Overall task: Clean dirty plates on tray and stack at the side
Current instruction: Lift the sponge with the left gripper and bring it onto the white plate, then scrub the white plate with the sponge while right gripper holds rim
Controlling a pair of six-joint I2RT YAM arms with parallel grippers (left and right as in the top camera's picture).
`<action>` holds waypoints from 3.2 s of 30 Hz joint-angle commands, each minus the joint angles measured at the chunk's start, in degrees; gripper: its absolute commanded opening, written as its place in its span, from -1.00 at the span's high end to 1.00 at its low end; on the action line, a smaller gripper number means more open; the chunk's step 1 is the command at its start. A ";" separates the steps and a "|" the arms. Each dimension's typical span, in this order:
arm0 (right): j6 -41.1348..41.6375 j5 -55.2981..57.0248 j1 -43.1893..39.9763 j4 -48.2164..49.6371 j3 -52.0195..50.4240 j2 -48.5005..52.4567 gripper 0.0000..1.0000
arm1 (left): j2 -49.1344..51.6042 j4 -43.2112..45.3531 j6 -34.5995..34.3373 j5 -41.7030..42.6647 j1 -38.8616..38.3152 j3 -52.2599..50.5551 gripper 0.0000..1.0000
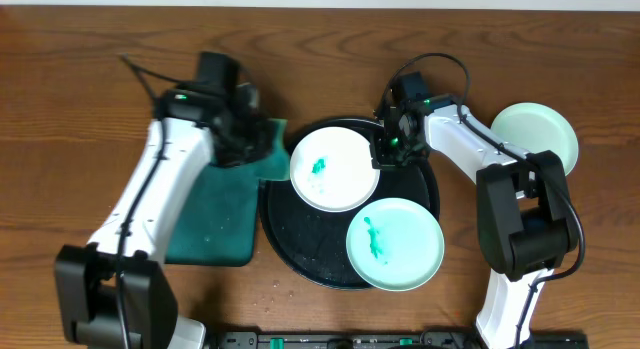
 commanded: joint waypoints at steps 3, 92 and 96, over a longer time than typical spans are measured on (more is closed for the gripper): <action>0.68 -0.44 0.68 -0.09 -0.20 0.39 0.98 | 4.66 4.94 -9.62 2.12 -6.71 -0.04 0.86; 0.61 -0.44 0.68 -4.22 -0.22 0.39 0.97 | 26.71 15.74 -23.08 3.10 -16.15 7.91 0.86; 0.61 -0.44 0.68 -4.20 -0.22 0.39 0.98 | 25.49 11.89 -20.55 3.06 -12.33 8.98 0.86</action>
